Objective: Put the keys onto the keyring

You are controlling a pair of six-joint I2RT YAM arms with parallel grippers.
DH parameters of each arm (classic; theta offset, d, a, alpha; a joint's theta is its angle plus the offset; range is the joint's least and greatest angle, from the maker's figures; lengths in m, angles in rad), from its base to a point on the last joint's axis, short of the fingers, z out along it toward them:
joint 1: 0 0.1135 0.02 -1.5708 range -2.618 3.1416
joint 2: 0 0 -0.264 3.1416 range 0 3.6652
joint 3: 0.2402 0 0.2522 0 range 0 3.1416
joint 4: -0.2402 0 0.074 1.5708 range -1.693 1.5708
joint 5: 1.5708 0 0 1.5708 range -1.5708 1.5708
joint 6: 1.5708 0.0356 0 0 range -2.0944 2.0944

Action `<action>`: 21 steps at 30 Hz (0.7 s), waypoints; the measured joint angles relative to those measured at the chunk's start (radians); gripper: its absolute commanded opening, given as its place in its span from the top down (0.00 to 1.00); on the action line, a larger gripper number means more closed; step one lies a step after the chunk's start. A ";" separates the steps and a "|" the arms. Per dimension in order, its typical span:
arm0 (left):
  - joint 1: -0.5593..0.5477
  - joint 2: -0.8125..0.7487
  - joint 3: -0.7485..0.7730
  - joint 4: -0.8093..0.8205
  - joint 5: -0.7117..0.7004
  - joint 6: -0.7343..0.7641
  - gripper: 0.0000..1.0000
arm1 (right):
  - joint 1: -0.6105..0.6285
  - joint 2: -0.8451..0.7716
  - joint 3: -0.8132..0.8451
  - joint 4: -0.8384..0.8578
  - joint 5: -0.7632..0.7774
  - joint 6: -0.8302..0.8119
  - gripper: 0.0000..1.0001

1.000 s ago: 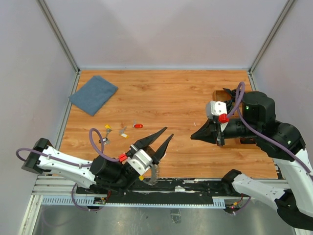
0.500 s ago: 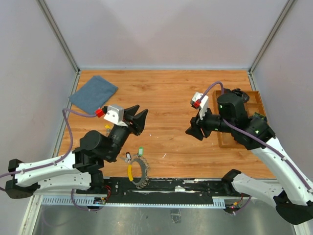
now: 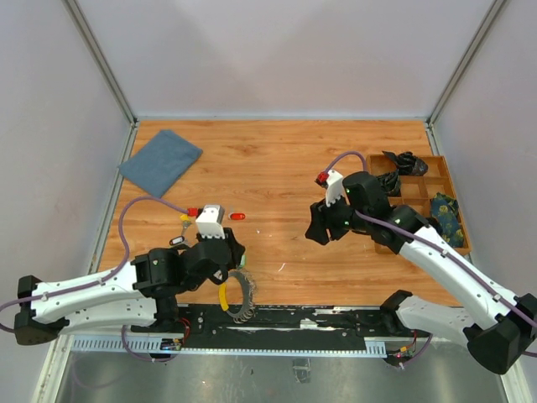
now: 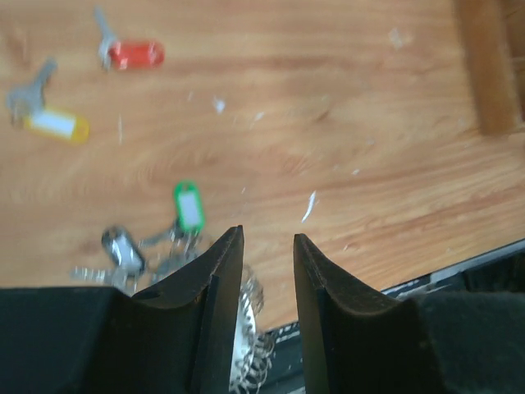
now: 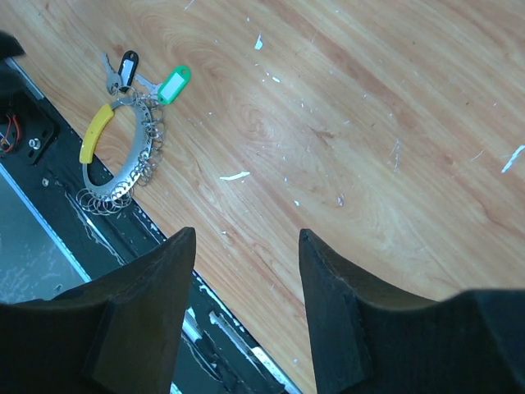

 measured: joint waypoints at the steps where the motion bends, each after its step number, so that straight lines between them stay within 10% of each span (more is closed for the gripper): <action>1: 0.000 0.003 -0.018 -0.044 0.015 -0.060 0.62 | 0.000 0.006 -0.006 0.004 0.000 0.015 0.46; 11: -0.040 0.132 -0.187 -0.278 0.171 -0.502 0.49 | 0.000 0.027 -0.026 0.026 -0.001 0.084 0.46; 21: -0.045 0.194 -0.305 -0.239 0.262 -0.615 0.42 | 0.000 0.012 -0.079 0.036 -0.023 0.087 0.46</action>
